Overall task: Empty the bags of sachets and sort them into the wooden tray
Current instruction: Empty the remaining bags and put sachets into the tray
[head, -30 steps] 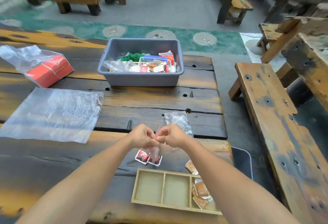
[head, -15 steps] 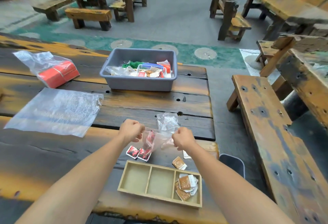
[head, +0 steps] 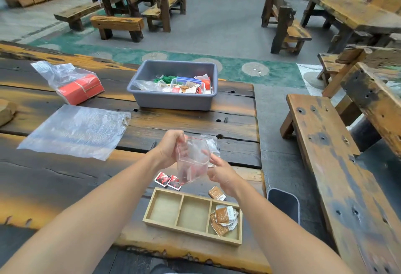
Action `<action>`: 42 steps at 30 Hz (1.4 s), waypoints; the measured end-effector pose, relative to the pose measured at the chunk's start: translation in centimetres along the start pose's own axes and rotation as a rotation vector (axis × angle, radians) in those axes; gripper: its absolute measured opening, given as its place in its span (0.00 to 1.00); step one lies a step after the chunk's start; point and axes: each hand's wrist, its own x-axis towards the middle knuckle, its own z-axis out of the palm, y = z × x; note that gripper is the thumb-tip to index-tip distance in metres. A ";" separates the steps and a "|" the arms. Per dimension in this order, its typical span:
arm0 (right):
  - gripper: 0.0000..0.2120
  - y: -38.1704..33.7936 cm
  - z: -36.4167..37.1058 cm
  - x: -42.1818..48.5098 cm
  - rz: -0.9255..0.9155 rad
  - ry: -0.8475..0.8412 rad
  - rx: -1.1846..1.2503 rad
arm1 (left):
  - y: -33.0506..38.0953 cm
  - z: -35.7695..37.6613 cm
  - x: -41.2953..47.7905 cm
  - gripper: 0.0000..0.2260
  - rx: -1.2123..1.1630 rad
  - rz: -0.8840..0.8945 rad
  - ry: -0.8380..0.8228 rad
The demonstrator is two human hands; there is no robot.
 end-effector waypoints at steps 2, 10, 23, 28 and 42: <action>0.27 0.3 0.6 -0.7 0.023 -0.163 0.011 | 0.0 0.2 -0.3 0.13 -0.076 -0.067 -0.073; 0.25 4.9 3.4 -2.5 0.191 -0.210 0.310 | -4.1 -0.8 -0.1 0.16 0.056 -0.176 -0.019; 0.24 11.8 13.7 -6.6 0.604 0.073 1.099 | -13.1 -6.1 -2.7 0.19 1.457 -0.137 -0.241; 0.25 12.1 14.4 -6.5 0.591 0.128 1.252 | -13.2 -6.0 -2.0 0.17 1.535 -0.159 -0.247; 0.23 11.2 12.4 -5.8 0.520 0.292 1.338 | -12.9 -2.9 -0.5 0.17 1.700 -0.155 -0.260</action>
